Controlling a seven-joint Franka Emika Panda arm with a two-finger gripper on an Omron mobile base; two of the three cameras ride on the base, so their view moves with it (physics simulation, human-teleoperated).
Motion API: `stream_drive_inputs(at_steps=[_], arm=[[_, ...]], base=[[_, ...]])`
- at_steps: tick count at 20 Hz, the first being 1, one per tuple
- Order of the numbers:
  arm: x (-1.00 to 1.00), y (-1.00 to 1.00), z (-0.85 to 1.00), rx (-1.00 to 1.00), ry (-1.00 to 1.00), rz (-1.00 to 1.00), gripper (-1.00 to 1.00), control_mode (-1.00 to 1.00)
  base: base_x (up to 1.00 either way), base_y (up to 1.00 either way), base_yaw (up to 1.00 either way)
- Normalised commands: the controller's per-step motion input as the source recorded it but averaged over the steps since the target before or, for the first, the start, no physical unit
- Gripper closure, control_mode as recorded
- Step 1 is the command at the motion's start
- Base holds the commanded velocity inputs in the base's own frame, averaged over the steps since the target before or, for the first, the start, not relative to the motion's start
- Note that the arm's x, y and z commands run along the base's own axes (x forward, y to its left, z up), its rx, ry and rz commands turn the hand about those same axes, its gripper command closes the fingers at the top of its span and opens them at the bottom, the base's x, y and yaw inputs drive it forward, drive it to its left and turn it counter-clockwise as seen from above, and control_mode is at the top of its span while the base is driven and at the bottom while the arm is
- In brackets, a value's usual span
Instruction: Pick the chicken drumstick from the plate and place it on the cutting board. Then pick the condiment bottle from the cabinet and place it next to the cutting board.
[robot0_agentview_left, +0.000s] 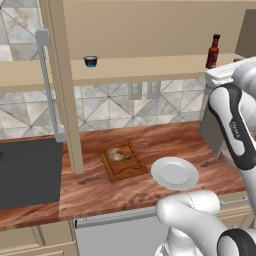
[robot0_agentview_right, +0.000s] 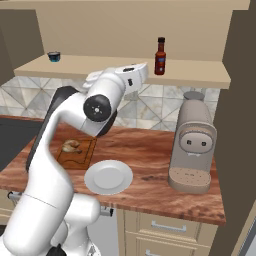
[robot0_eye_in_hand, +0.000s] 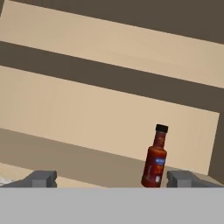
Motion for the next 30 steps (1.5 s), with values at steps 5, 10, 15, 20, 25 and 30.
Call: stream_drive_inputs(at_steps=[5, 10, 15, 20, 25, 30], arm=[[0.00, -0.07, 0.08, 0.00, -0.01, -0.02, -1.00, -1.00], [0.05, -0.13, 0.00, 0.01, -0.01, -0.05, -1.00, -1.00], [0.09, -0.16, 0.00, 0.03, 0.00, -0.06, -1.00, -1.00], [0.13, -0.13, 0.00, 0.04, 0.00, -0.05, -1.00, -1.00], [0.10, -0.12, 0.00, 0.06, 0.00, -0.01, -1.00, -1.00], [0.01, -0.15, 0.10, 0.07, 0.01, 0.00, -1.00, -1.00]], base=[[0.00, 0.00, 0.00], [0.00, 0.00, 0.00], [0.00, 0.00, 0.00], [0.00, 0.00, 0.00], [0.00, 0.00, 0.00], [0.00, 0.00, 0.00]])
